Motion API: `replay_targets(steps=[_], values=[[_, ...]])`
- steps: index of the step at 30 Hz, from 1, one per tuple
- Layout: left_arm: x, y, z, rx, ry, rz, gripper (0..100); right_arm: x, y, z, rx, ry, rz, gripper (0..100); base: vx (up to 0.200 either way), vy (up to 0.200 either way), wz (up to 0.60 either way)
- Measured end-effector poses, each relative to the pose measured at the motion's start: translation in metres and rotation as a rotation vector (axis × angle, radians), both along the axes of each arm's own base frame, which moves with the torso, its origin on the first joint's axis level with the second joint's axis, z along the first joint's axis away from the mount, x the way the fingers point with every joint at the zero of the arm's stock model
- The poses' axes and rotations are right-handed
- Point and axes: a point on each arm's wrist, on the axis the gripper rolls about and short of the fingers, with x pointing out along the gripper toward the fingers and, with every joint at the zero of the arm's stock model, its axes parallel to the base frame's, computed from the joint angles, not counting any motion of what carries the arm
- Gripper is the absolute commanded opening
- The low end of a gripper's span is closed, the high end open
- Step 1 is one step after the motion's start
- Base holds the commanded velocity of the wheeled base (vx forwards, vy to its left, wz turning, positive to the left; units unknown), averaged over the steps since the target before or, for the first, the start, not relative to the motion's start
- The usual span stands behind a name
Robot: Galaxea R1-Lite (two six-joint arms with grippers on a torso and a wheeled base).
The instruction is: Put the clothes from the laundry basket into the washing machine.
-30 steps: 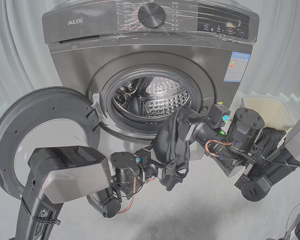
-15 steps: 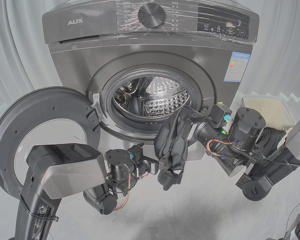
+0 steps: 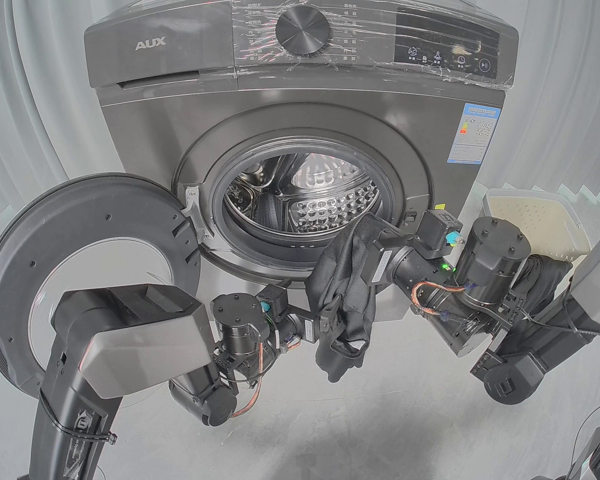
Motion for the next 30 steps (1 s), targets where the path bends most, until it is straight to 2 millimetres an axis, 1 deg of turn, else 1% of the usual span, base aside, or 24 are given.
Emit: replay_targets(steps=[6,10,14,20,24,25,30], values=[[0.0,-0.001,0.001,-0.003,-0.003,-0.001,0,-0.001,-0.001,-0.002,-0.005,0.006,0.0,0,0.0,0.0,0.0],[0.0,0.0,0.005,-0.006,-0.008,0.0,0,-0.001,-0.001,-0.003,-0.007,0.007,0.0,0,0.0,0.0,0.0],[-0.004,0.003,0.014,-0.011,-0.015,-0.001,0,-0.001,-0.003,-0.004,-0.011,0.012,-0.001,0,0.0,0.0,0.0],[-0.015,0.01,0.029,-0.016,-0.019,-0.009,0,-0.003,-0.006,-0.01,-0.019,0.029,0.01,0,0.0,0.0,0.0],[-0.022,0.012,0.036,-0.017,-0.02,-0.017,0,-0.004,-0.007,-0.011,-0.018,0.036,0.013,0,0.0,0.0,0.0],[-0.023,0.013,0.037,-0.016,-0.018,-0.019,0,-0.004,-0.007,-0.012,-0.018,0.036,0.014,100,0.0,0.0,0.0],[-0.031,0.018,0.043,-0.012,-0.012,-0.028,0,-0.005,-0.008,-0.015,-0.026,0.049,0.01,100,0.0,0.0,0.0]])
